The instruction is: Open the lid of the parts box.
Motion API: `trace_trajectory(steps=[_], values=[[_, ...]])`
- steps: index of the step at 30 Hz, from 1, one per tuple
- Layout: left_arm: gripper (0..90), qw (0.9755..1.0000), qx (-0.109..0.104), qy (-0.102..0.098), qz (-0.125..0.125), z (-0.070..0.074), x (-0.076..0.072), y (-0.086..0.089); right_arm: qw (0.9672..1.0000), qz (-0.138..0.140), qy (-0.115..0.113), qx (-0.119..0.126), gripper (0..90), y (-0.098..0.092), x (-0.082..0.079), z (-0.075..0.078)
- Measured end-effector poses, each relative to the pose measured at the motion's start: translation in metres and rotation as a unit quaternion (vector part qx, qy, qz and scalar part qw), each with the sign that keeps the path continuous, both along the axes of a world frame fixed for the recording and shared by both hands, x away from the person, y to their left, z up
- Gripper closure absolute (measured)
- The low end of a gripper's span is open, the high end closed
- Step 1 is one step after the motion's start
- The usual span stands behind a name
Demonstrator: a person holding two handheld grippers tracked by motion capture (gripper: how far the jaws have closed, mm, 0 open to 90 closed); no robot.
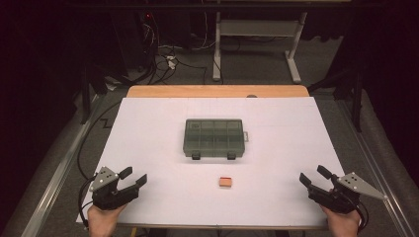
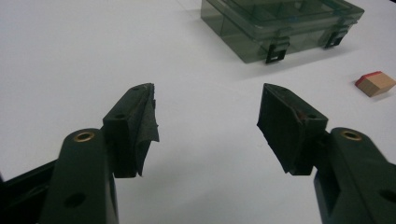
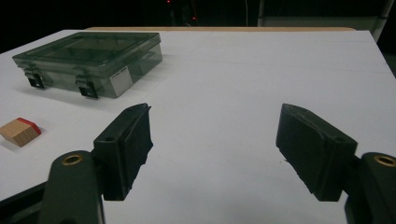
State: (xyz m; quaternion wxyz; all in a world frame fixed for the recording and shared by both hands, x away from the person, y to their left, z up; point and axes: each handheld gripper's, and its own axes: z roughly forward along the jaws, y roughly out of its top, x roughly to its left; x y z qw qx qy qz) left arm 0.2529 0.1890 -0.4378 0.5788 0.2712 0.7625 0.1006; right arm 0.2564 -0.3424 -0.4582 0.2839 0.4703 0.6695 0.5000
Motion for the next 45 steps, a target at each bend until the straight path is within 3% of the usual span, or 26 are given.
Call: trace_trajectory(steps=[5, 9, 15, 33, 45], values=[[37.3, 1.0, 0.0, 0.003, 0.007, -0.001, 0.001, -0.003, 1.0, -0.001, -0.002, 0.001, 26.5, 0.0, 0.001, 0.0], [39.4, 0.9996, -0.025, 0.013, -0.005, 0.001, 0.002, -0.001, 1.0, 0.0, -0.002, 0.004, 26.6, 0.002, 0.002, 0.001], [38.1, 0.9997, -0.021, -0.012, -0.01, 0.001, 0.002, -0.002, 0.9999, 0.008, -0.005, 0.006, 26.9, 0.008, 0.004, 0.001], [39.0, 0.9988, -0.037, -0.026, -0.018, 0.003, 0.008, -0.006, 0.9995, 0.03, -0.006, 0.006, 30.4, 0.023, 0.013, -0.001], [38.3, 0.9988, -0.028, -0.032, -0.027, 0.001, 0.013, -0.014, 0.9992, 0.039, -0.005, 0.002, 30.9, 0.029, 0.019, -0.001]])
